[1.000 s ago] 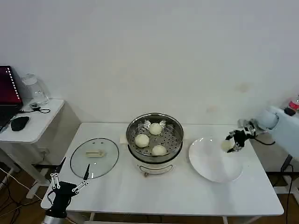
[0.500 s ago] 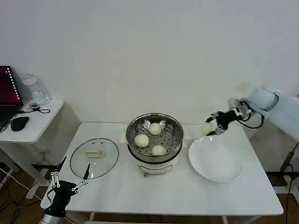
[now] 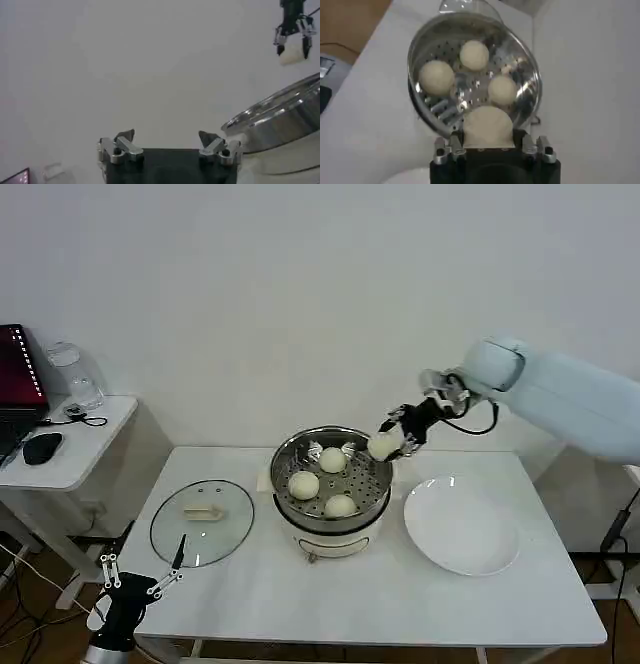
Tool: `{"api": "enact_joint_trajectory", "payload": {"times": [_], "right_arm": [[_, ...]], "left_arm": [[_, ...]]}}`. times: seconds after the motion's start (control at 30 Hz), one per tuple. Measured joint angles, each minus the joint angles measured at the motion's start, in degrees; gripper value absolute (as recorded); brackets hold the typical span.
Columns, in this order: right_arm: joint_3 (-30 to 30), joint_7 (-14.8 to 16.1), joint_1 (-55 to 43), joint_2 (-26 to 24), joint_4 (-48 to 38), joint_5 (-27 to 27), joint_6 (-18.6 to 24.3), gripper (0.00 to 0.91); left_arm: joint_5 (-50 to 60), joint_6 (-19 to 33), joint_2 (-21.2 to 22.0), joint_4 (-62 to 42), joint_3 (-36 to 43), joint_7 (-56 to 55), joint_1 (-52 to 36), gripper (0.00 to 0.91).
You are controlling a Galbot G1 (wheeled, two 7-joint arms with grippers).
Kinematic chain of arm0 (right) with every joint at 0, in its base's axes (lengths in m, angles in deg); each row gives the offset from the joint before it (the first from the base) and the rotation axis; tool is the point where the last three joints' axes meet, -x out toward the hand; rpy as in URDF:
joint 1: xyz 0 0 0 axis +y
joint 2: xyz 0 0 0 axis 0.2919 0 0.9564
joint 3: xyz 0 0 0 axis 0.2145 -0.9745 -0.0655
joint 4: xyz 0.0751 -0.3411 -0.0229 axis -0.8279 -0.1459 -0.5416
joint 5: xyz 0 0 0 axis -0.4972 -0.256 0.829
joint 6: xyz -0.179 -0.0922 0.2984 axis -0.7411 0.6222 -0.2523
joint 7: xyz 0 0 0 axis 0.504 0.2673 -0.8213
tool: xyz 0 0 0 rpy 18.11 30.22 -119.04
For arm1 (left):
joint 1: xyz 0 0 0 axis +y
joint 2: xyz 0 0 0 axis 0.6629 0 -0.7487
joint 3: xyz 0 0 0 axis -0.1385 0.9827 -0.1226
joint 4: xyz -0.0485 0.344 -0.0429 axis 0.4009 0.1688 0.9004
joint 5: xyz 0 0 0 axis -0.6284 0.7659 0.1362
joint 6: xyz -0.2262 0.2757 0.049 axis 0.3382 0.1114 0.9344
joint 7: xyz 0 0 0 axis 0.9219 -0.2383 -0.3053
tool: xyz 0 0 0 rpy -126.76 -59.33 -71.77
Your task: Take steamed baozi put them in steamer then cover it.
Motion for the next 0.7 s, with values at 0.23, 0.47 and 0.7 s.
{"api": "enact_joint_trajectory", "payload": {"times": [0.23, 0.47, 0.7], "right_arm": [[-2.0, 0.0, 0.7, 3.7, -2.5, -0.6, -0.1, 0.645], [-3.4, 0.4, 2.1, 5.9, -4.9, -1.6, -0.1, 0.645], [-3.9, 0.5, 3.2, 7.2, -6.1, -2.2, -0.2, 0.645]], "left_arm": [[-0.2, 0.0, -0.2, -0.6, 0.1, 0.0, -0.5, 0.907], [-0.7, 0.1, -0.1, -1.3, 0.0, 0.0, -0.7, 0.907], [-0.9, 0.1, -0.2, -1.4, 0.0, 0.0, -0.9, 0.907]]}}
